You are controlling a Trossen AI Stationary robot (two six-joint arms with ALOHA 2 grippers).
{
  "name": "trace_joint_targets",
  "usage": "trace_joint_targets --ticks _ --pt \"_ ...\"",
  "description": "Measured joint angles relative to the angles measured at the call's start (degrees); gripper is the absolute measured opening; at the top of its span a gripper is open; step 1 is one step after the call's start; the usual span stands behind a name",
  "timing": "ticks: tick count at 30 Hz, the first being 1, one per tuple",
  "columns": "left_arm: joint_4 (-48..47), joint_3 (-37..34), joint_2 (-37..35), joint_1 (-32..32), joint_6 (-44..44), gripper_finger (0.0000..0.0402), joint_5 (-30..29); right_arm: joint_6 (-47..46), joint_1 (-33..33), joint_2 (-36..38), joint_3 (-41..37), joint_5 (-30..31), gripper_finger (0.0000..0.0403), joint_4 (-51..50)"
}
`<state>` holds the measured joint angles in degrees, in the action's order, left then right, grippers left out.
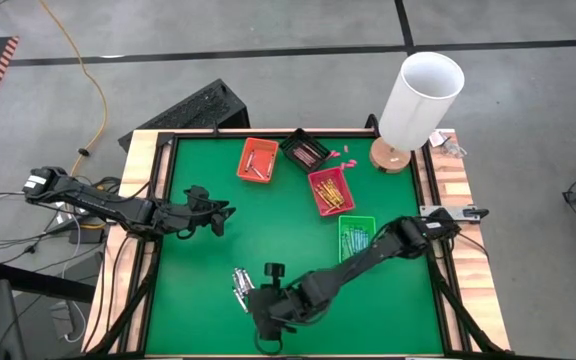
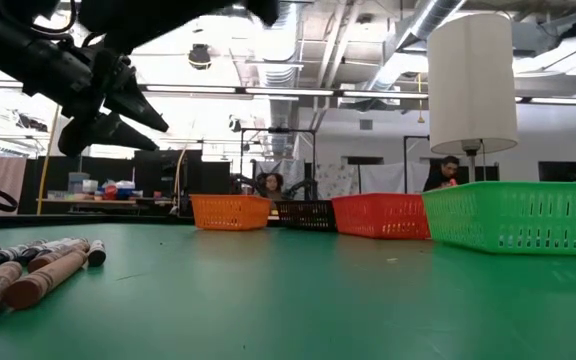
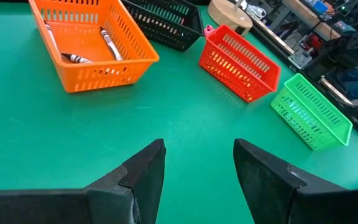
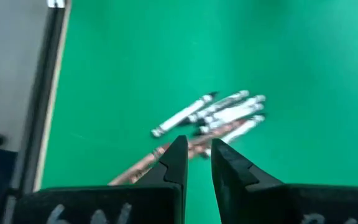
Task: Sort crayons
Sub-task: Put the black crayon into the orange bin
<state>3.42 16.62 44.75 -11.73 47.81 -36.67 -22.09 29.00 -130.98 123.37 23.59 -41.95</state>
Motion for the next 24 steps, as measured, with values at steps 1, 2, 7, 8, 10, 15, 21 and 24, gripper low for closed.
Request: trace_joint_targets --ticks 1,2,7,8,10,15,21,24 --pt "0.0 0.0 0.0 0.0 0.0 0.0180 0.0 -0.4 -0.4 -0.7 0.0 -1.8 0.0067 0.8" --pt "0.0 0.0 0.0 0.0 0.0 0.0180 -0.2 -0.6 -0.8 -1.3 0.1 -3.7 0.0067 1.7" --pt "-0.1 0.0 0.0 0.0 0.0 0.0180 -0.7 -1.8 -2.7 -3.3 0.1 -9.6 0.0067 2.4" --pt "-0.1 0.0 0.0 0.0 0.0 0.0180 -0.7 -2.1 -3.1 -3.3 0.1 -10.0 0.0067 2.6" --pt "-0.1 0.0 0.0 0.0 0.0 0.0180 -0.7 -3.5 -3.7 -3.3 0.1 -10.7 0.0067 2.7" --pt "-0.1 0.0 0.0 0.0 0.0 0.0180 -0.7 -11.0 -4.9 -3.3 0.1 -11.3 0.0067 1.5" --pt "-1.0 0.0 0.0 0.0 0.0 0.0180 -0.9 -16.1 -5.6 -5.6 0.0 -11.5 0.0067 1.1" --pt "-1.6 0.0 0.0 0.0 0.0 0.0180 -0.8 -17.0 -6.0 -6.3 0.0 -13.3 0.0067 2.1"
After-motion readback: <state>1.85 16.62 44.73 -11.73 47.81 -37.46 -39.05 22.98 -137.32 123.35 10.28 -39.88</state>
